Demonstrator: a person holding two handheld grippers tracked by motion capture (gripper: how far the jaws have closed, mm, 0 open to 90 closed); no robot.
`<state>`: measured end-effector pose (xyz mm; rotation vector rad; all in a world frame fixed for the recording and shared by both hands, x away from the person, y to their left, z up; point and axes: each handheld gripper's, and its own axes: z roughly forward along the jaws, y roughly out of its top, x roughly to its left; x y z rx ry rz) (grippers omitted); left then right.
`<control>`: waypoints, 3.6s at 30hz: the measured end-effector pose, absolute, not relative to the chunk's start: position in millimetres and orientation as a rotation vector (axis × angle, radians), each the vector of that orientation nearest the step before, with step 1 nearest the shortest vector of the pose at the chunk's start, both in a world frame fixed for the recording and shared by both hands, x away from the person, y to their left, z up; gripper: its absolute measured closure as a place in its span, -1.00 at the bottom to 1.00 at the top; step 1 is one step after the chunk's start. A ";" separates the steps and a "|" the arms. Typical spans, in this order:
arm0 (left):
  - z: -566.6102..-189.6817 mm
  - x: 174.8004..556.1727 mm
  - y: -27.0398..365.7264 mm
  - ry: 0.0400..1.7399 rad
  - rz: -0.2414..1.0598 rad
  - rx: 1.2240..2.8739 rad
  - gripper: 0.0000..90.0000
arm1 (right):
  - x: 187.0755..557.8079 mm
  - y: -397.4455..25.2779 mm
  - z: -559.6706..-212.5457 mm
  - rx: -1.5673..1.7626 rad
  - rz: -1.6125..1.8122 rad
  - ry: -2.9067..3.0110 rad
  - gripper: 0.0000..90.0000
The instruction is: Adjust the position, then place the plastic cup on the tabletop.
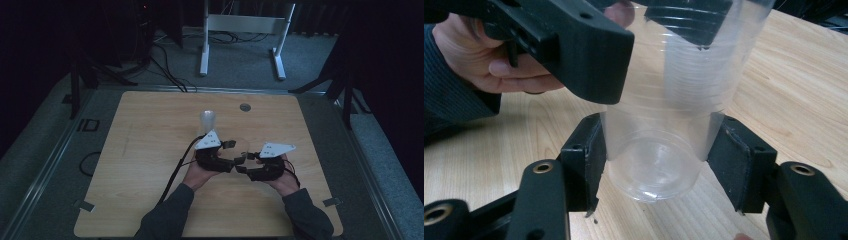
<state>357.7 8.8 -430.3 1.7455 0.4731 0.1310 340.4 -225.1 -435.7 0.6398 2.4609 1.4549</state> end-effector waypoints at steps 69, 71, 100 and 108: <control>-431.3 354.1 13.2 0.582 0.302 1.680 -0.34 | 348.0 -254.2 -446.4 0.892 1.442 2.280 -0.52; -432.5 353.6 13.1 0.584 0.312 1.682 -0.34 | 348.2 -254.7 -446.8 0.896 1.437 2.277 -0.52; -449.5 354.9 22.6 0.646 0.407 1.679 -0.34 | 348.5 -253.9 -447.4 0.901 1.433 2.269 -0.51; -455.0 355.9 25.7 0.663 0.417 1.679 -0.34 | 348.1 -253.1 -447.8 0.898 1.428 2.274 -0.51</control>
